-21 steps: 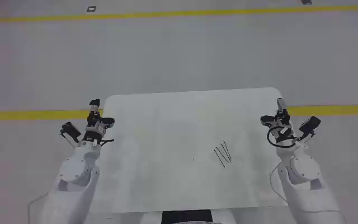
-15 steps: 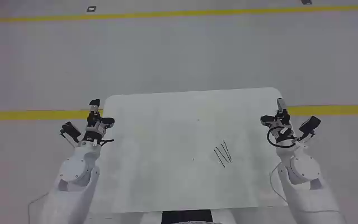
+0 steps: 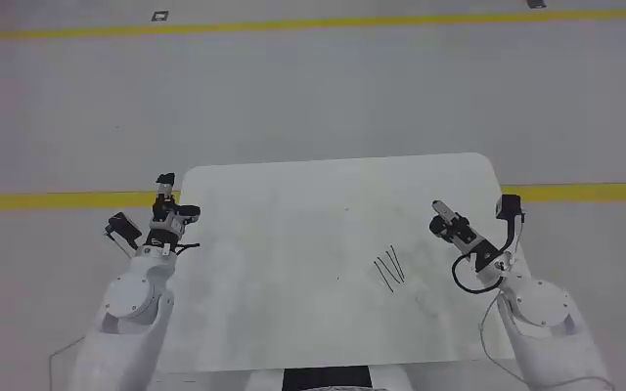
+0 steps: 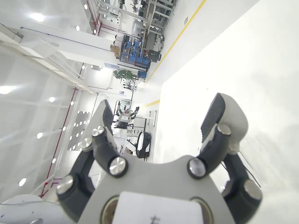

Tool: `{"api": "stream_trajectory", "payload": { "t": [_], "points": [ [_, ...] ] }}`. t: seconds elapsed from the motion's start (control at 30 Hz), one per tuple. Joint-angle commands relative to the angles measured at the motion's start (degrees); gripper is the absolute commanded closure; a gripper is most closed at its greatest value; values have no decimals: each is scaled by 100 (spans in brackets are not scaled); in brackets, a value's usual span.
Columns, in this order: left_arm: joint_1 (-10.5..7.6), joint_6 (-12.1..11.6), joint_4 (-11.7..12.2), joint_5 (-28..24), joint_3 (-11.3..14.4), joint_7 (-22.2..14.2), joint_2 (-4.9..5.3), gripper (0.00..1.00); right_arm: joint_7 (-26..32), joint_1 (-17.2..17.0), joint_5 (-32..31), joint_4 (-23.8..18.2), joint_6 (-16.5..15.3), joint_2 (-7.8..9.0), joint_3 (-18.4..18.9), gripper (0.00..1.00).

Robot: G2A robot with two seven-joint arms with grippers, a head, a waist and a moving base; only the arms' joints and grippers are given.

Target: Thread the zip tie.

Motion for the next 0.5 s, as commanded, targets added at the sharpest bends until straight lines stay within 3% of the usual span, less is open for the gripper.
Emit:
{"api": "stream_trajectory", "payload": {
  "t": [0.0,0.2,0.33,0.47],
  "points": [
    [0,0,0,0,0,0,0,0,-13,1,9,-2,12,-1,0,0],
    [0,0,0,0,0,0,0,0,-13,1,9,-2,12,-1,0,0],
    [0,0,0,0,0,0,0,0,885,199,-1022,-280,-726,101,81,0],
    [0,0,0,0,0,0,0,0,1790,551,-1997,-592,-726,209,-56,0]
  ]
}}
